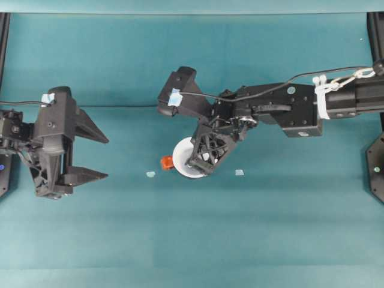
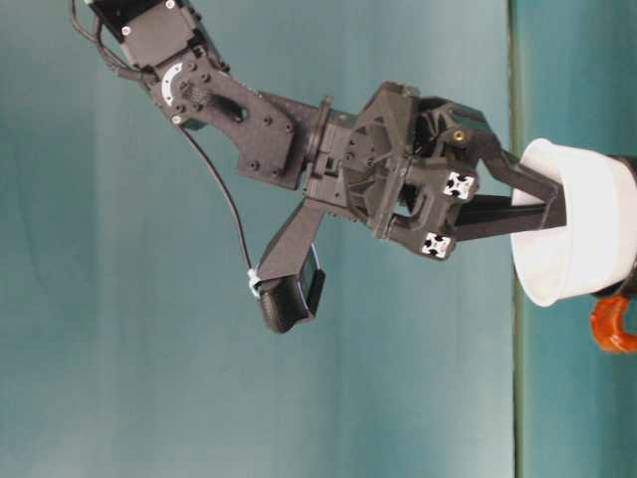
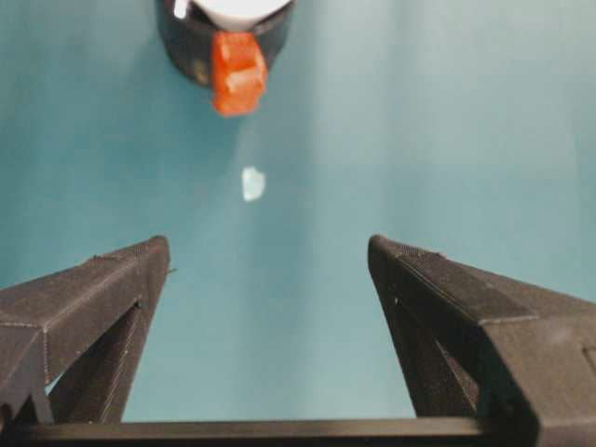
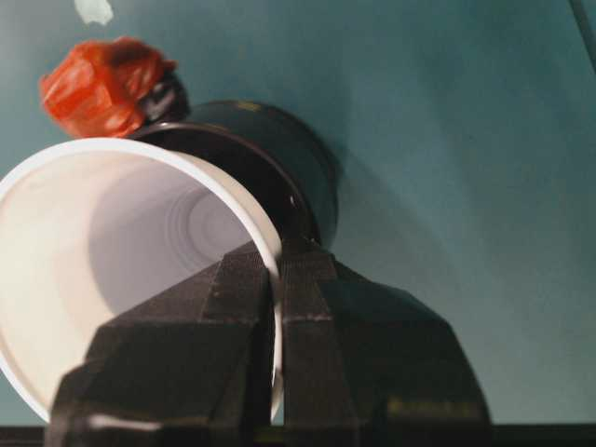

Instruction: Put the paper cup into the moved red handle cup holder.

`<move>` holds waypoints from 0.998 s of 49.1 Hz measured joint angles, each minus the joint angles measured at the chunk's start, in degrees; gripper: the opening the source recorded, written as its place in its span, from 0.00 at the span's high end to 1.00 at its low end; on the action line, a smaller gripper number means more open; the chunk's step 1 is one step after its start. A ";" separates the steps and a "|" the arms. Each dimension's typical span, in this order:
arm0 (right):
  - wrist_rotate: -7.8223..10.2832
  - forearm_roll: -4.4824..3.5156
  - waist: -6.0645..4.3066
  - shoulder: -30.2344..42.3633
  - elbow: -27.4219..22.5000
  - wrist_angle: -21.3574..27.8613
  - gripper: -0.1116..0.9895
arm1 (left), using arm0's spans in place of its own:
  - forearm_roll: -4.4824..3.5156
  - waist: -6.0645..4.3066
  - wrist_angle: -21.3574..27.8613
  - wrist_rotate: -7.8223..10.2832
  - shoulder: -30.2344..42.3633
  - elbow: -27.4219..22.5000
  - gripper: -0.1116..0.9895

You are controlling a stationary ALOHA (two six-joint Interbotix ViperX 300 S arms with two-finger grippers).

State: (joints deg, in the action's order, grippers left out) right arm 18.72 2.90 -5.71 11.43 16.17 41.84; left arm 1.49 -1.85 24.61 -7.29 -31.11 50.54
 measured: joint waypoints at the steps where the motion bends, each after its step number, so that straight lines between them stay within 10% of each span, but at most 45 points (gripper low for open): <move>1: 0.00 0.00 0.00 0.00 0.09 -0.18 1.00 | 0.00 0.00 -0.09 0.00 0.09 -0.09 0.03; 23: 0.00 0.18 0.09 0.00 0.26 -3.60 0.93 | 0.00 0.26 -1.05 0.00 2.72 -0.88 0.03; 34: 0.00 1.32 0.53 -0.09 0.26 -3.69 0.53 | 0.00 0.26 -3.16 0.00 2.90 -0.88 0.03; 42: 0.00 0.44 1.41 0.00 0.18 -4.22 0.10 | 0.00 0.26 -4.22 0.00 2.90 -0.88 0.03; 49: 0.00 0.00 2.02 -0.09 0.26 -4.66 0.02 | 0.00 0.26 -4.31 -0.09 2.99 -0.88 0.03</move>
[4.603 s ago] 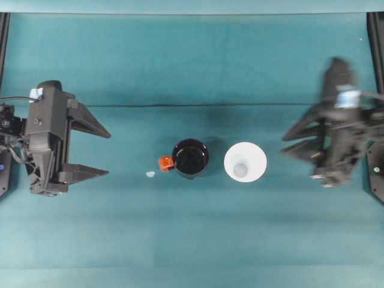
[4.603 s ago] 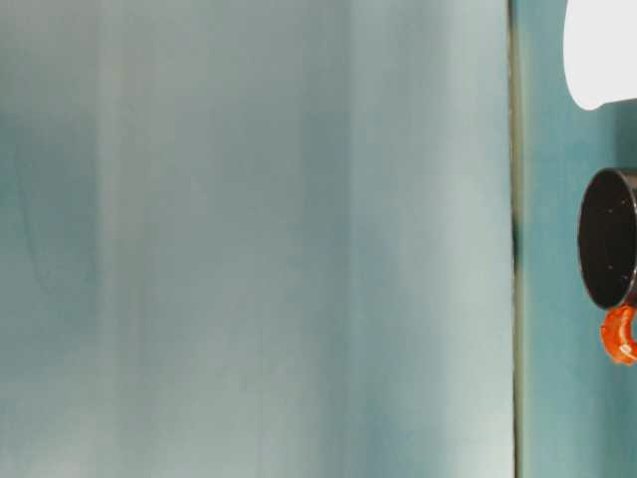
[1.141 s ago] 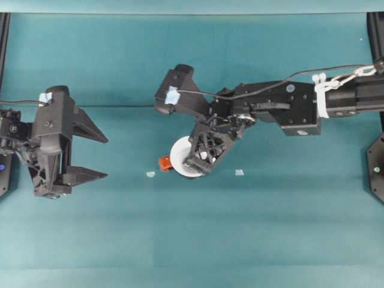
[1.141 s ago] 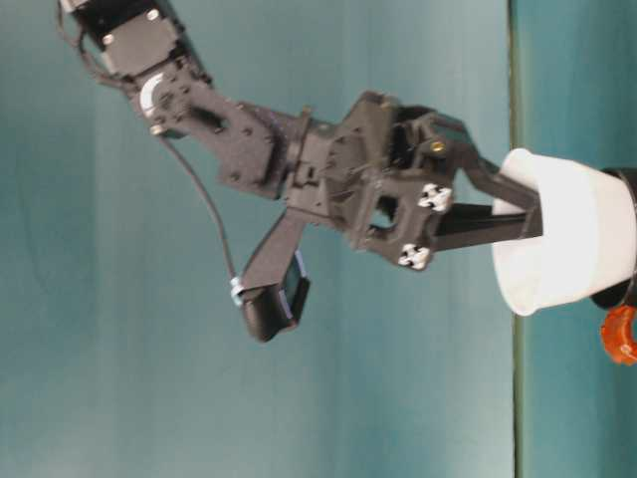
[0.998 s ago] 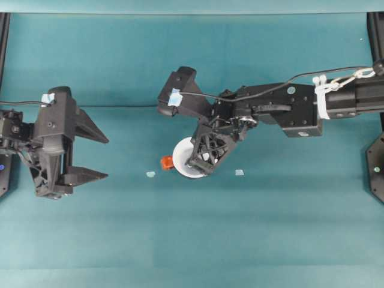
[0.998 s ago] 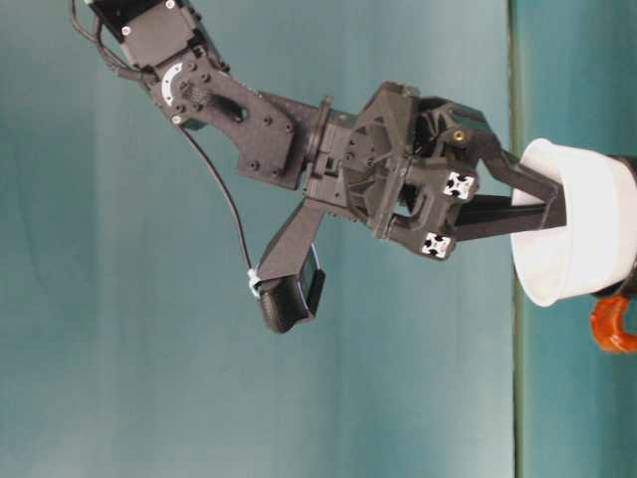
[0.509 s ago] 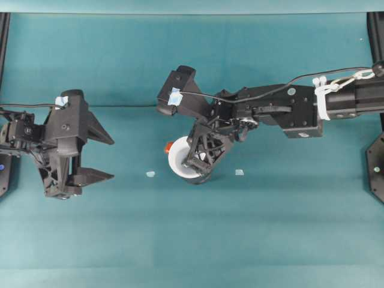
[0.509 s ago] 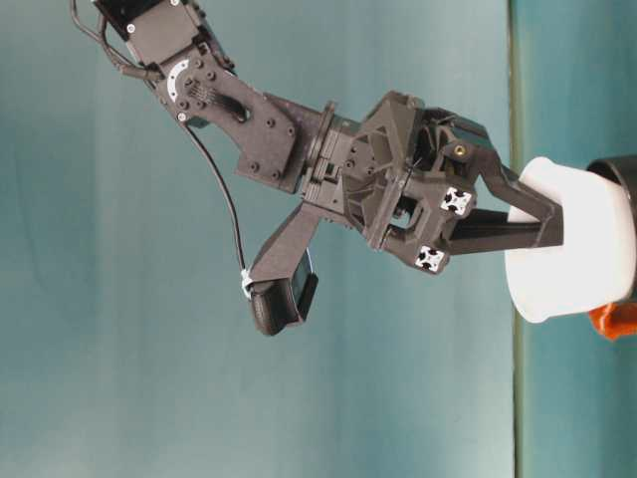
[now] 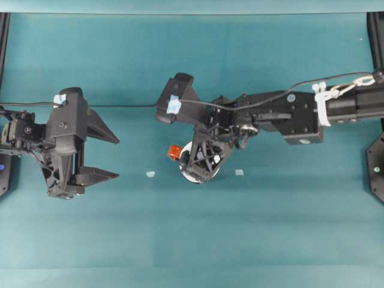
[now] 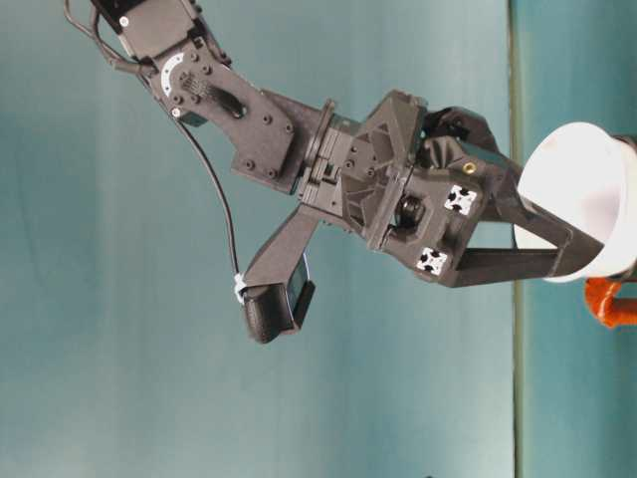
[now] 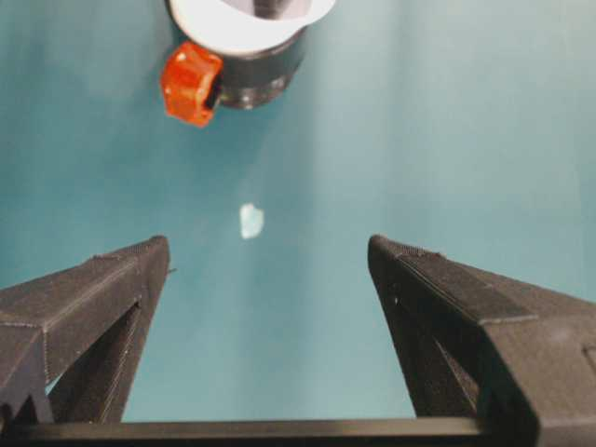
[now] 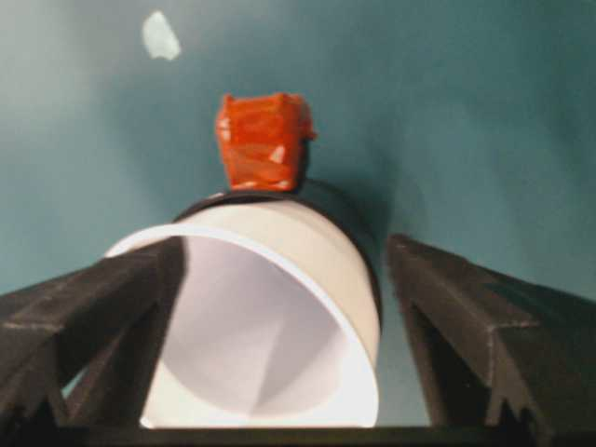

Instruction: Put the paper cup into the moved red handle cup holder.

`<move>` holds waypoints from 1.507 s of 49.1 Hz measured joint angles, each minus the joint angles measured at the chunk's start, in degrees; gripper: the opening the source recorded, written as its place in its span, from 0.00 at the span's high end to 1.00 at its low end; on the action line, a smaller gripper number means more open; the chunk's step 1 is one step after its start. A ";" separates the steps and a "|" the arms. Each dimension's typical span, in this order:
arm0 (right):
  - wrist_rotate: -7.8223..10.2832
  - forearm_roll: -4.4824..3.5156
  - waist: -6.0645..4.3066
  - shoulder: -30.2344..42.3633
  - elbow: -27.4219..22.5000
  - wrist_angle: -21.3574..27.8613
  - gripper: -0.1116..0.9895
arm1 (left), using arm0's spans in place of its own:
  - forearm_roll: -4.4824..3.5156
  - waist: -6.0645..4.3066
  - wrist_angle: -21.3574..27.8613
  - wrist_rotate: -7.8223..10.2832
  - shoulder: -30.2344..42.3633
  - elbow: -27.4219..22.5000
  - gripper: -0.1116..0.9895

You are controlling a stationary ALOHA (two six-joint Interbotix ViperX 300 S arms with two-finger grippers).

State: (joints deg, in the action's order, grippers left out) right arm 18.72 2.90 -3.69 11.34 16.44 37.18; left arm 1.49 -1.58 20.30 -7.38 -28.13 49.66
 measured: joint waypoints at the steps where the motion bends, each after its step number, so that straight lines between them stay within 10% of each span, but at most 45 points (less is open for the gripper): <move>1: 0.00 -0.26 0.00 0.09 0.00 0.00 0.02 | 0.00 0.00 0.09 0.00 -0.09 0.00 0.03; 22: -1.49 -3.60 -0.88 -10.46 0.00 -0.18 0.02 | -0.18 0.00 0.35 -0.09 -2.99 0.70 0.03; 49: -1.67 -3.78 -0.79 -23.55 11.34 -4.66 0.02 | 0.00 0.00 0.35 -0.09 -6.94 1.93 0.03; 74: -1.76 -3.78 -0.44 -36.83 25.31 -19.16 0.03 | 0.00 0.00 0.44 -0.09 -7.03 1.93 0.03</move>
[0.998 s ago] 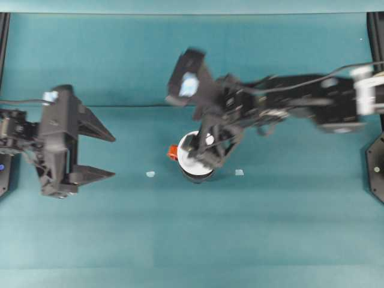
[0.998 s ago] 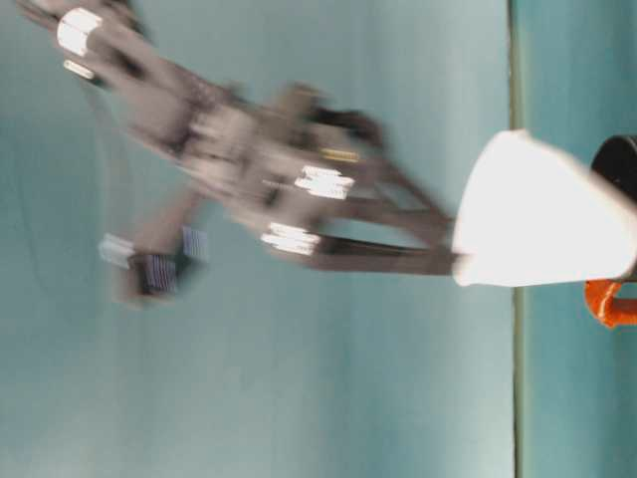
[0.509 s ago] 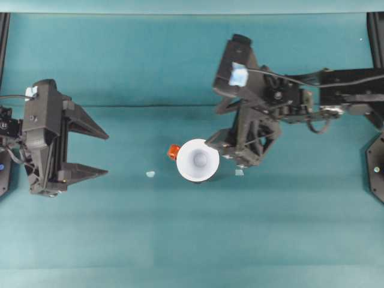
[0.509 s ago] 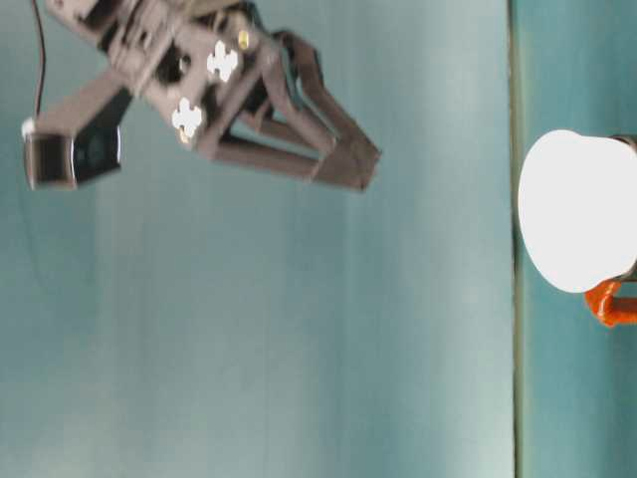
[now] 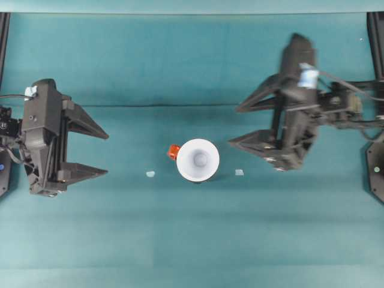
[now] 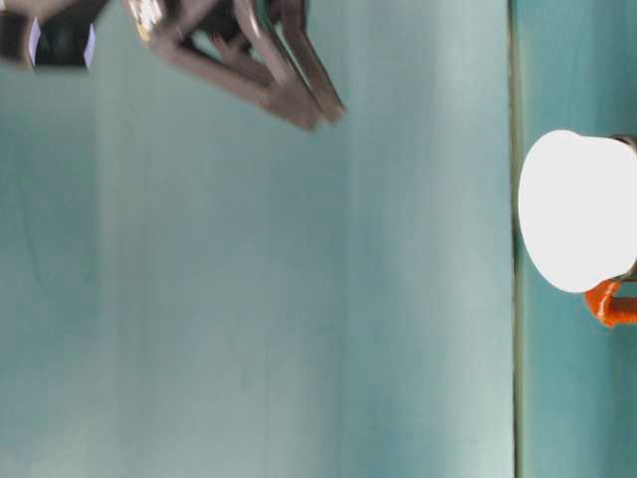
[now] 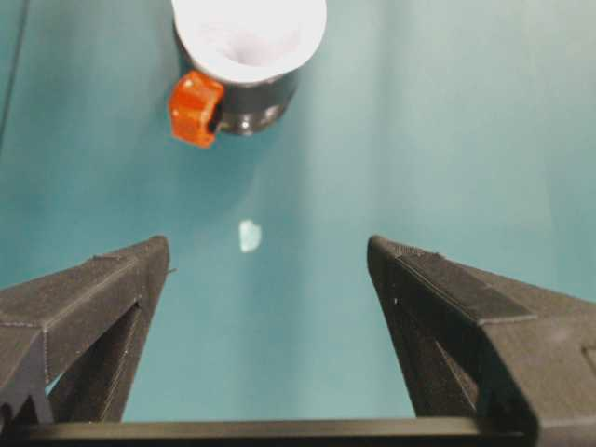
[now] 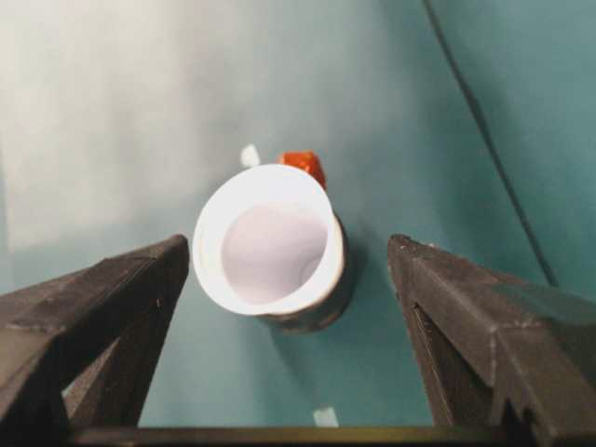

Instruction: Put the paper cup into the moved red handle cup holder.

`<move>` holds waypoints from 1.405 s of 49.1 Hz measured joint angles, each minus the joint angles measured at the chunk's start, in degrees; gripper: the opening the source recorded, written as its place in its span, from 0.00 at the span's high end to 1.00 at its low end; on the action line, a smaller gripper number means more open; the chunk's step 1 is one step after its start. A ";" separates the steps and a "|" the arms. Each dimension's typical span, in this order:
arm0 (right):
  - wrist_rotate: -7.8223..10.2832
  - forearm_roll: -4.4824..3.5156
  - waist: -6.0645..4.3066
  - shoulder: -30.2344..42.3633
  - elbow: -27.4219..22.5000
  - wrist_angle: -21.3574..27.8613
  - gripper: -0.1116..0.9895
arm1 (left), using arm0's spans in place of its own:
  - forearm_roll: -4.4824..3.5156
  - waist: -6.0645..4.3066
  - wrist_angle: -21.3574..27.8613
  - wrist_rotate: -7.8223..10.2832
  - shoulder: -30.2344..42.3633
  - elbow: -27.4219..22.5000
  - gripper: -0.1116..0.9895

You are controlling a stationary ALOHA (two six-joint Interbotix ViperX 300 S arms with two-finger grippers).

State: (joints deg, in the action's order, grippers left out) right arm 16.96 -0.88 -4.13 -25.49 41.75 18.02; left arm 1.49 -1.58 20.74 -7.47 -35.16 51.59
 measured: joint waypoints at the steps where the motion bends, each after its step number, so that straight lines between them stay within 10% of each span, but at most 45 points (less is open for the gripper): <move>1: 0.00 0.09 0.09 -0.35 0.35 0.00 0.03 | -0.18 0.00 -0.09 0.00 0.00 0.00 0.03; 69: 0.00 0.18 1.49 -3.87 5.45 -0.18 0.03 | -0.18 0.00 0.00 -0.09 1.93 0.53 0.03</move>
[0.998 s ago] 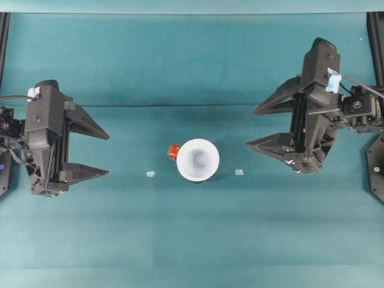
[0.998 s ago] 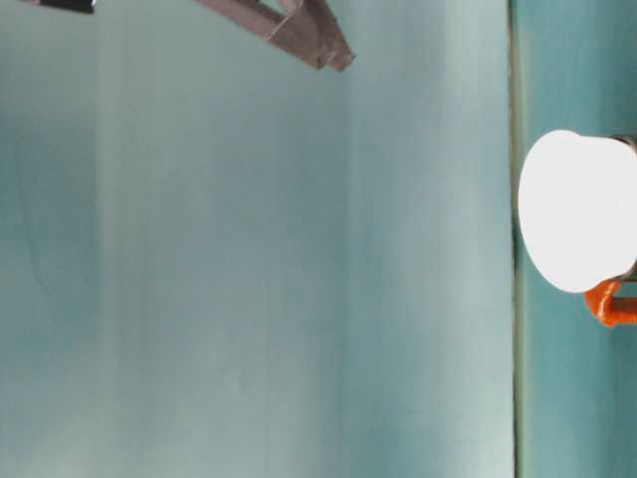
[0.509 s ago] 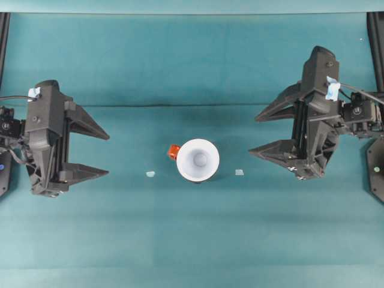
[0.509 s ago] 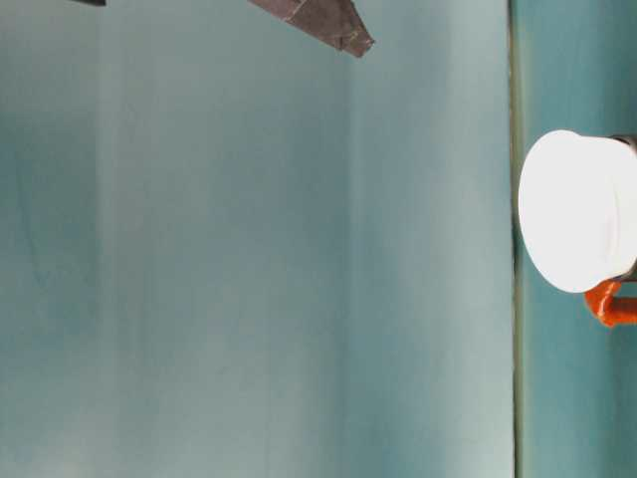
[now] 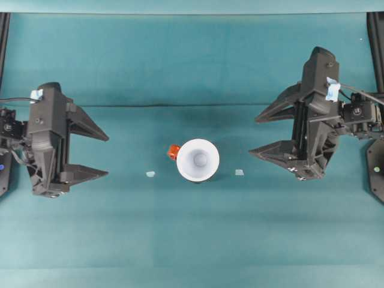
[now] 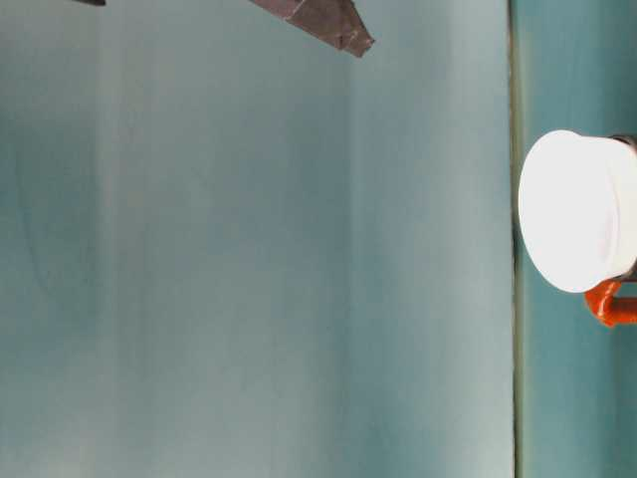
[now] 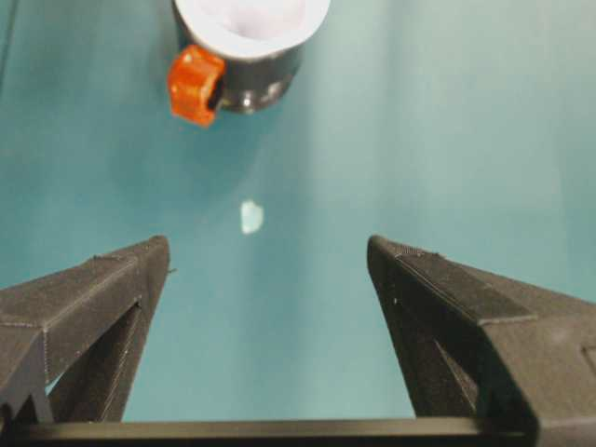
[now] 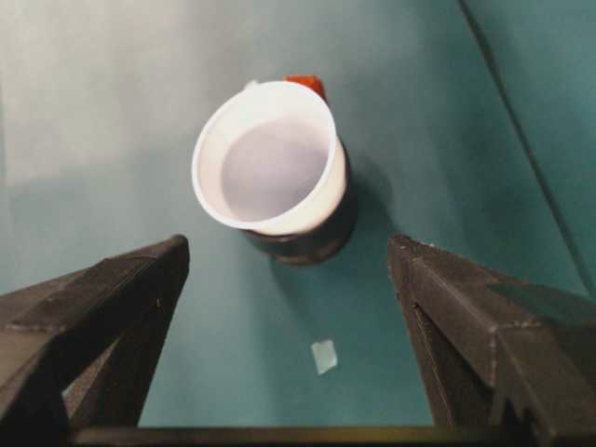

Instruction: Put the paper cup into the moved red handle cup holder.

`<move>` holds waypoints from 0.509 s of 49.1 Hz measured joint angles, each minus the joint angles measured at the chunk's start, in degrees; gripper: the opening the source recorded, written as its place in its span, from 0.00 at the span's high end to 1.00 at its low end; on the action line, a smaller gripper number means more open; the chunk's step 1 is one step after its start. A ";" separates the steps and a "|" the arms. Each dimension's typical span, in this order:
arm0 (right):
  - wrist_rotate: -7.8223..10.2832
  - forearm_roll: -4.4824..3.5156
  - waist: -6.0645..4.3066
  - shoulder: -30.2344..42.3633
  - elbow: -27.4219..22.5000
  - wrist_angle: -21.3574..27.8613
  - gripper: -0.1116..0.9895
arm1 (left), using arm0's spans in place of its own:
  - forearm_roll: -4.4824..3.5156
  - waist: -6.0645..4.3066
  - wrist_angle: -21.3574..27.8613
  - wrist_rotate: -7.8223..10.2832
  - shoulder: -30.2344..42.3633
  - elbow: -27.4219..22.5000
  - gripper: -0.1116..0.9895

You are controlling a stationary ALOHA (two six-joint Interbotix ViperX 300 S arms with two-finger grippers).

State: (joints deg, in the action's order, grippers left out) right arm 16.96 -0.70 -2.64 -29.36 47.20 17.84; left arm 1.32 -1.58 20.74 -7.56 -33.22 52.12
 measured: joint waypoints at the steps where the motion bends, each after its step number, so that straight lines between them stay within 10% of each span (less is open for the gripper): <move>1: 0.09 0.00 -0.09 0.00 -0.09 0.00 0.03 | 0.18 0.00 -0.09 0.00 0.18 0.00 0.03; 25: 0.00 0.00 0.97 -0.09 0.09 0.00 0.03 | 0.18 -0.18 -0.09 0.00 2.29 -0.70 0.03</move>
State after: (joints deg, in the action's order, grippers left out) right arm 16.96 -0.70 -1.67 -29.44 47.29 17.84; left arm 1.49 -1.76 20.65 -7.56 -30.94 51.42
